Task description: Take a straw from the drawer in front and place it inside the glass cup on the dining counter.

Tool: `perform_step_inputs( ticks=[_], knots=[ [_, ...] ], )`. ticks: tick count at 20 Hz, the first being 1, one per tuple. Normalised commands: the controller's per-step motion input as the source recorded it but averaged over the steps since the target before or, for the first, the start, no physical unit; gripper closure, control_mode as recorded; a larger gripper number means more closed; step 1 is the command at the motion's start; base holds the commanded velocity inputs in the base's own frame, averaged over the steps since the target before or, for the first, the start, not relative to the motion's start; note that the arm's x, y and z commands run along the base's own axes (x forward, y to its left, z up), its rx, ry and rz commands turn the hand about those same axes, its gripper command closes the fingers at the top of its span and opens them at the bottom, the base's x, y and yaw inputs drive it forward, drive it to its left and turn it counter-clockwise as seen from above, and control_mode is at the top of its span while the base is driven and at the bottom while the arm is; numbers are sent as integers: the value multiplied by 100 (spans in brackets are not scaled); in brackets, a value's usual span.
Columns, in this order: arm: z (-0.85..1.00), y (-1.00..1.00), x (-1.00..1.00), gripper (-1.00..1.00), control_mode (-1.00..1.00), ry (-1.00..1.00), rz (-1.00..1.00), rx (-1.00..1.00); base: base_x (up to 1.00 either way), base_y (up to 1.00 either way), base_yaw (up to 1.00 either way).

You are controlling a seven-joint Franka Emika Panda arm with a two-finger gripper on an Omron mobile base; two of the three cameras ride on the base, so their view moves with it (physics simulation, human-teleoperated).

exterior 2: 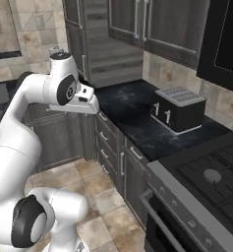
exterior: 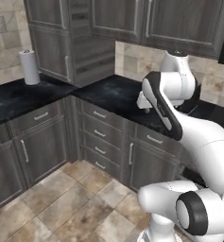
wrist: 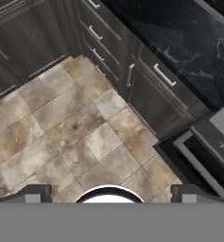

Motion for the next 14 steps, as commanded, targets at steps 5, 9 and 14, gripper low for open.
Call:
perform_step_inputs(
  ticks=[5, 9, 14],
  knots=[
    [0, 0, 0, -100, 100, 0, 0, 0, 1, -79, 27],
    [0, 0, 0, -100, 100, 0, 0, 0, 5, -63, 24],
    [0, 0, 0, -100, 100, 0, 0, 0, 1, -20, 12]
  ],
)
